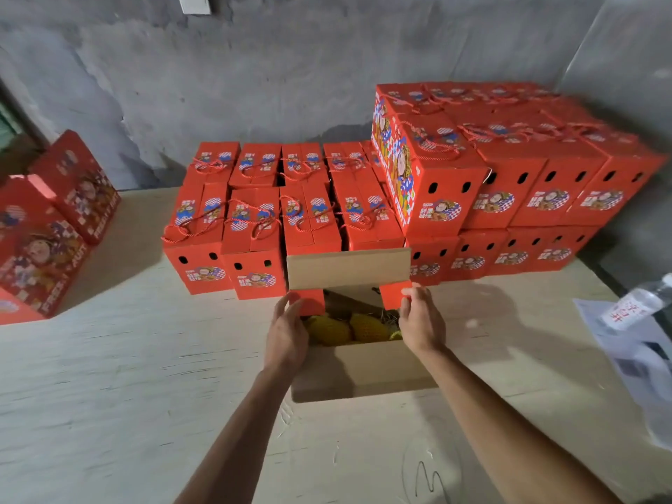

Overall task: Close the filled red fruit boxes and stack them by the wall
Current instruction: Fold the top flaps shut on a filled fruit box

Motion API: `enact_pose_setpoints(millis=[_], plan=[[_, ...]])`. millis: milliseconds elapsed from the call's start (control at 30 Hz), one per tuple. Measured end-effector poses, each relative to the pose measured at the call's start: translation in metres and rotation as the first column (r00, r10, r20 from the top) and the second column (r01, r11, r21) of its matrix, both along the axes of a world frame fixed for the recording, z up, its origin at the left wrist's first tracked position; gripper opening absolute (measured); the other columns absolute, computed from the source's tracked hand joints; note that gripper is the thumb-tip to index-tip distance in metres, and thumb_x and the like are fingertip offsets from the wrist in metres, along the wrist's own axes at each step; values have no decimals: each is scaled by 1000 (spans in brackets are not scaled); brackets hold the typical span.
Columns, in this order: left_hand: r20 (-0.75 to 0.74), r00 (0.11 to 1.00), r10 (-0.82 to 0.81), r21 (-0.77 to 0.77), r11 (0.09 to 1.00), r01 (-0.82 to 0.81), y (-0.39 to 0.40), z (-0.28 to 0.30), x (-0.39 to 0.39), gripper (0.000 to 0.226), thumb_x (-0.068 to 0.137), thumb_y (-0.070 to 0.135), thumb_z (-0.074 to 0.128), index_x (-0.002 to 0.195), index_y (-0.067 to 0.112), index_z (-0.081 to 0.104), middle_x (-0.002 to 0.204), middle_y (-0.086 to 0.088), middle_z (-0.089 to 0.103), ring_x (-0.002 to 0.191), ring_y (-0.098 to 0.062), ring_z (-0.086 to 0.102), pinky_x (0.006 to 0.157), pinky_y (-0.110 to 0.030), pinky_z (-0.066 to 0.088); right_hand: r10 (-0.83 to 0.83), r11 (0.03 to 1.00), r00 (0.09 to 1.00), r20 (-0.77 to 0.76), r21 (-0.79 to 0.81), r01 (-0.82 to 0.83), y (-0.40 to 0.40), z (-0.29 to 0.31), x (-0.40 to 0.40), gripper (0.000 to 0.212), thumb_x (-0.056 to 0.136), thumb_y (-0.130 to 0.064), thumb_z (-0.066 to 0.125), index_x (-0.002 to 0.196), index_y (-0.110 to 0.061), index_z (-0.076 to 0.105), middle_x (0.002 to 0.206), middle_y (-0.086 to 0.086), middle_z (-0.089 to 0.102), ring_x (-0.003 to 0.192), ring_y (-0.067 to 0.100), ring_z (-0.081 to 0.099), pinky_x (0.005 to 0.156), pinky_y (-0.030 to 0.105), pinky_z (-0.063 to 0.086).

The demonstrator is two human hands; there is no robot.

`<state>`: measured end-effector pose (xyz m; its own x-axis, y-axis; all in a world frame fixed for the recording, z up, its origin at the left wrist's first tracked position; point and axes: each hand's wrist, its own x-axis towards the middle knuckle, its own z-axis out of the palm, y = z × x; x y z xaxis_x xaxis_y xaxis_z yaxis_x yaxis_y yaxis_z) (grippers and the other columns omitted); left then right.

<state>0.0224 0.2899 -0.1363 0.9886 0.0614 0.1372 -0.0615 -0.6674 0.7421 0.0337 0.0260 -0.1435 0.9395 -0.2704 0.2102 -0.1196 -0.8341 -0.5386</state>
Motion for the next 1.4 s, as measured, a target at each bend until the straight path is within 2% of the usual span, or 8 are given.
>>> enact_pose_setpoints(millis=[200,333,600,700,833,1033,1200,1400], plan=[[40,998,42,-303,953,-28,-2,-7,24,64,107,15,45,162,23,13,167,-2,22,142,-30,44,107,-47,48,138,988,984,-115,91,-128,-15,14,19,88,103,-8,54,163,-15,-11,169,-4,24,126,23,62,70,33,55],[68,998,10,-425,905,20,4,-3,27,79,97,4,56,159,38,21,153,-1,45,133,-18,53,97,-29,55,193,981,981,-30,41,-191,-31,21,16,96,91,-16,76,164,-20,13,152,5,50,120,22,64,71,34,59],[38,985,-170,-106,979,174,13,-17,20,61,70,57,88,123,35,69,152,20,36,138,-1,40,107,-17,43,390,859,910,-138,-300,-414,-59,11,12,80,83,-84,53,145,-34,57,163,-11,37,149,23,35,119,47,36],[-21,994,-109,135,985,111,9,-10,24,48,81,43,84,124,30,67,156,3,40,141,-21,37,105,-45,50,328,877,928,-175,-307,-368,-51,17,12,62,91,-66,62,145,-36,57,162,-12,39,132,19,58,103,39,52],[-58,997,-44,312,948,60,-1,11,30,47,85,51,77,122,32,54,137,10,50,129,-17,40,75,-31,48,277,921,915,-294,-191,-340,-36,29,17,66,95,-54,65,151,-23,49,164,-2,37,135,24,54,108,37,45],[-296,914,277,719,695,22,-13,42,36,88,84,75,61,143,12,45,137,-10,57,130,-32,55,112,-49,35,6,667,917,-400,-682,-302,-29,74,33,80,73,-94,50,103,-22,69,88,-4,69,81,17,64,78,28,49],[-309,899,310,840,532,105,-46,62,34,31,100,26,59,127,12,61,116,-10,65,109,-25,58,91,-37,55,276,891,863,-424,-224,-395,-16,86,42,63,88,-77,57,85,-15,65,71,2,71,56,16,66,62,33,58],[-207,976,-69,590,787,181,-53,52,14,51,99,38,63,142,14,48,143,-8,47,131,-26,51,102,-42,54,472,881,873,-125,89,-464,-24,39,18,11,101,-25,65,97,-14,67,86,-5,70,77,11,68,63,27,53]])
